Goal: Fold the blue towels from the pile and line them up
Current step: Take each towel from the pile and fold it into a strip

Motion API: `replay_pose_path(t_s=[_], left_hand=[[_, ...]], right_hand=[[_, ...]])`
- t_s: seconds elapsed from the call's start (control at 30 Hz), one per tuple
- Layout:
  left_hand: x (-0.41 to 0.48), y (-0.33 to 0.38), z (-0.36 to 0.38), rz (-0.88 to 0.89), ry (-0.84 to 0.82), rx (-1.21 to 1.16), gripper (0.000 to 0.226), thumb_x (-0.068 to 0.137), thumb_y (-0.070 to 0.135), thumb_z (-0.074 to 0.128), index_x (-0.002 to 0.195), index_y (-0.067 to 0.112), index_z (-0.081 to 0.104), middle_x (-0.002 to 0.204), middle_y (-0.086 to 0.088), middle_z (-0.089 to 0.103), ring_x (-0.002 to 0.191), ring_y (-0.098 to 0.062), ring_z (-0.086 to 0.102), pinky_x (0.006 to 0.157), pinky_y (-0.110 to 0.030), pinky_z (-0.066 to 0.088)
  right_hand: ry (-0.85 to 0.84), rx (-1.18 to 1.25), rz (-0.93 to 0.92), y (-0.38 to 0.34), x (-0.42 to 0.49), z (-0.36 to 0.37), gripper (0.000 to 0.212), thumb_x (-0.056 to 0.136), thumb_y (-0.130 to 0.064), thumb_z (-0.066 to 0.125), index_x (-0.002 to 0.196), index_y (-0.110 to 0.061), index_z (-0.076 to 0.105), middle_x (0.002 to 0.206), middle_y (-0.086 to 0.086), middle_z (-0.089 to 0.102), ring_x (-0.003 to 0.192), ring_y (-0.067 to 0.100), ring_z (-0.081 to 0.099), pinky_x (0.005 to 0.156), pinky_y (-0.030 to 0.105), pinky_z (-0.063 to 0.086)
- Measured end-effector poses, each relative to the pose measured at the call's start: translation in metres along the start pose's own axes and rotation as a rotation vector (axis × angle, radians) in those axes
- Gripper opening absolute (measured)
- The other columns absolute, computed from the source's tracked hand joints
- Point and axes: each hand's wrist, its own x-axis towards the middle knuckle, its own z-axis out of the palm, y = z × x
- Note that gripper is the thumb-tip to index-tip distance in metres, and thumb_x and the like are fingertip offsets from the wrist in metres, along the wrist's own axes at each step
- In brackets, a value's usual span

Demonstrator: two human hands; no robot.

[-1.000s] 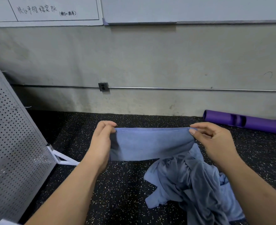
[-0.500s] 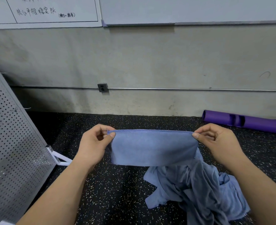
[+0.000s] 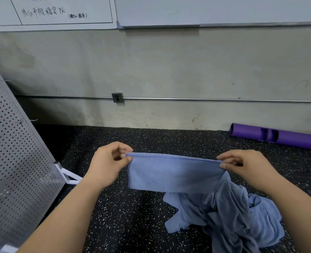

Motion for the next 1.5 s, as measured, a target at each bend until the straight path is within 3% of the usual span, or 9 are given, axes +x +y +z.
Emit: replay_pose_path(t_s=[0.2, 0.33, 0.43, 0.53, 0.63, 0.8, 0.93, 1.17, 1.5], left_hand=[[-0.002, 0.007, 0.003, 0.028, 0.02, 0.113, 0.036, 0.085, 0.001, 0.085, 0.097, 0.034, 0.075, 0.089, 0.01, 0.075, 0.085, -0.009, 0.074, 0.086, -0.027, 0.057], [-0.003, 0.006, 0.005, 0.057, 0.031, 0.214, 0.037, 0.083, 0.003, 0.087, 0.094, 0.036, 0.075, 0.087, 0.015, 0.073, 0.081, -0.007, 0.069, 0.083, -0.027, 0.058], [-0.001, 0.006, 0.005, 0.087, 0.068, 0.265, 0.035, 0.084, 0.006, 0.087, 0.099, 0.036, 0.075, 0.088, 0.017, 0.071, 0.083, -0.005, 0.068, 0.081, -0.025, 0.056], [-0.002, 0.006, 0.006, 0.115, 0.063, 0.339, 0.036, 0.086, 0.008, 0.085, 0.11, 0.034, 0.077, 0.093, 0.017, 0.069, 0.087, -0.001, 0.066, 0.086, -0.023, 0.055], [-0.002, 0.003, 0.009, 0.131, 0.051, 0.441, 0.031, 0.089, 0.009, 0.083, 0.115, 0.027, 0.078, 0.097, 0.015, 0.066, 0.089, 0.001, 0.063, 0.087, -0.023, 0.053], [-0.003, 0.005, 0.011, 0.048, 0.053, 0.543, 0.013, 0.094, 0.017, 0.078, 0.094, 0.03, 0.075, 0.095, 0.012, 0.06, 0.084, 0.0, 0.059, 0.076, -0.018, 0.042], [-0.001, 0.005, 0.012, -0.054, 0.057, 0.369, 0.011, 0.096, 0.024, 0.075, 0.091, 0.032, 0.069, 0.098, 0.012, 0.067, 0.089, -0.005, 0.064, 0.081, -0.03, 0.05], [0.001, 0.019, 0.025, -0.226, 0.091, -0.149, 0.012, 0.105, 0.024, 0.062, 0.098, 0.014, 0.065, 0.086, 0.003, 0.064, 0.073, -0.01, 0.051, 0.069, -0.033, 0.041], [-0.005, 0.027, 0.033, -0.131, 0.171, -0.01, 0.004, 0.109, 0.035, 0.052, 0.107, 0.032, 0.05, 0.089, -0.006, 0.069, 0.071, -0.014, 0.053, 0.071, -0.038, 0.044]], right_hand=[[0.244, 0.057, -0.044, -0.005, 0.001, -0.001, 0.021, 0.08, -0.018, 0.091, 0.083, -0.036, 0.082, 0.082, -0.024, 0.076, 0.081, -0.001, 0.071, 0.076, 0.012, 0.053], [0.14, -0.043, -0.04, -0.009, -0.001, 0.008, 0.024, 0.078, -0.021, 0.093, 0.079, -0.041, 0.08, 0.078, -0.025, 0.074, 0.078, -0.001, 0.069, 0.078, 0.027, 0.06], [0.306, 0.086, -0.055, -0.008, 0.004, 0.006, 0.021, 0.081, -0.016, 0.09, 0.091, -0.033, 0.082, 0.081, -0.018, 0.075, 0.079, 0.003, 0.068, 0.073, 0.009, 0.052], [0.086, -0.096, -0.054, -0.004, 0.005, 0.012, 0.024, 0.083, -0.023, 0.09, 0.096, -0.041, 0.079, 0.081, -0.02, 0.073, 0.083, -0.004, 0.065, 0.074, 0.006, 0.048], [0.153, -0.121, -0.069, -0.002, 0.007, 0.016, 0.019, 0.086, -0.023, 0.087, 0.09, -0.04, 0.078, 0.086, -0.018, 0.07, 0.082, -0.001, 0.064, 0.073, 0.01, 0.046], [0.015, -0.131, -0.008, -0.001, 0.008, 0.023, 0.017, 0.096, -0.029, 0.076, 0.09, -0.042, 0.068, 0.091, -0.021, 0.071, 0.089, -0.005, 0.063, 0.078, 0.021, 0.048], [0.111, 0.056, 0.048, 0.002, 0.01, 0.025, 0.011, 0.103, -0.034, 0.064, 0.098, -0.043, 0.06, 0.094, -0.009, 0.072, 0.09, 0.013, 0.066, 0.082, 0.038, 0.053], [0.26, 0.233, 0.016, -0.018, 0.008, 0.024, 0.006, 0.108, -0.028, 0.054, 0.107, -0.034, 0.055, 0.09, -0.004, 0.066, 0.08, 0.017, 0.059, 0.071, 0.032, 0.045], [0.188, 0.67, 0.236, -0.037, 0.008, 0.024, 0.018, 0.105, -0.03, 0.065, 0.121, -0.032, 0.072, 0.1, -0.001, 0.081, 0.08, 0.008, 0.073, 0.063, 0.023, 0.055]])
